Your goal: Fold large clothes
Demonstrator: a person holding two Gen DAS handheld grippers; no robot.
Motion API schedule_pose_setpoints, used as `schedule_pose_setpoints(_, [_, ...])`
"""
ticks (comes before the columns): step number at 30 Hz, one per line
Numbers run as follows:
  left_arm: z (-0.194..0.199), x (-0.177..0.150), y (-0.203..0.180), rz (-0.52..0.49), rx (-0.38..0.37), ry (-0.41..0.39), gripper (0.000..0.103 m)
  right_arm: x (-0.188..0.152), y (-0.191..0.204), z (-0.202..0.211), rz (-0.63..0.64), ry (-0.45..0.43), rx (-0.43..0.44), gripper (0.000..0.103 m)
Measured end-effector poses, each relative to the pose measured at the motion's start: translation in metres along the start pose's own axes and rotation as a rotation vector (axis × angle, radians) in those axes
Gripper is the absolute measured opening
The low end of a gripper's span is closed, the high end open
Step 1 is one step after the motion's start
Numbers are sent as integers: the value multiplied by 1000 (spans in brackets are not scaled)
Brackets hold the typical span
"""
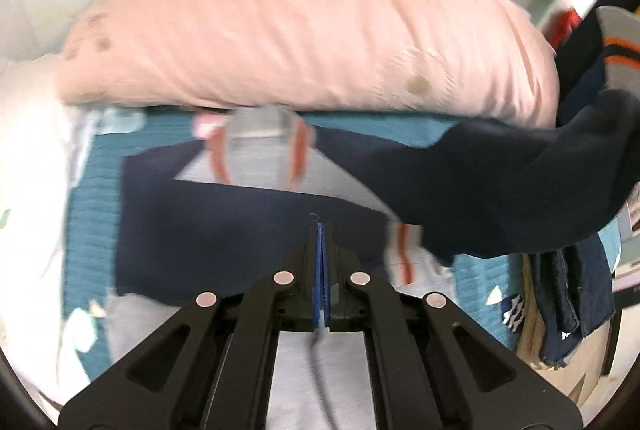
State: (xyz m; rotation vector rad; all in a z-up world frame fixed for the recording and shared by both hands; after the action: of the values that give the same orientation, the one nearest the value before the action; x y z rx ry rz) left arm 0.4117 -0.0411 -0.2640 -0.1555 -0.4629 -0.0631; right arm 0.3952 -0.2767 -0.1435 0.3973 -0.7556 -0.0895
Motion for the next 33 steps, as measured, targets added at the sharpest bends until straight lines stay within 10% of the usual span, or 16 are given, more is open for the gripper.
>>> schedule_pose_setpoints(17, [30,-68,256,211,108,2,1,-123,177,-188,134,178,-93,9])
schedule_pose_setpoints(19, [22,-78,274,232,128,21,1,-140,189,-210,156,235,-72,16])
schedule_pose_setpoints(24, [11,-95,298,278,141,48,1,-157,209,-212,132,260,137,74])
schedule_pose_setpoints(33, [-17,-79,261,250,73,103,6,-105,129,-164,154,150,3,80])
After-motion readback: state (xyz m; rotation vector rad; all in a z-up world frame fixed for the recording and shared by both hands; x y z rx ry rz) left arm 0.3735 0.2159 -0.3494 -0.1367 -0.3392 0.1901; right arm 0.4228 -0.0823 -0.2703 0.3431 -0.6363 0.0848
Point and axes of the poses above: each gripper's, at about its wrist camera, not at the fingertips, and z roughly against the way its jaws point, y to its left, x to its top, the point moved 6 cm from there along -z, roughly the way its jaws point
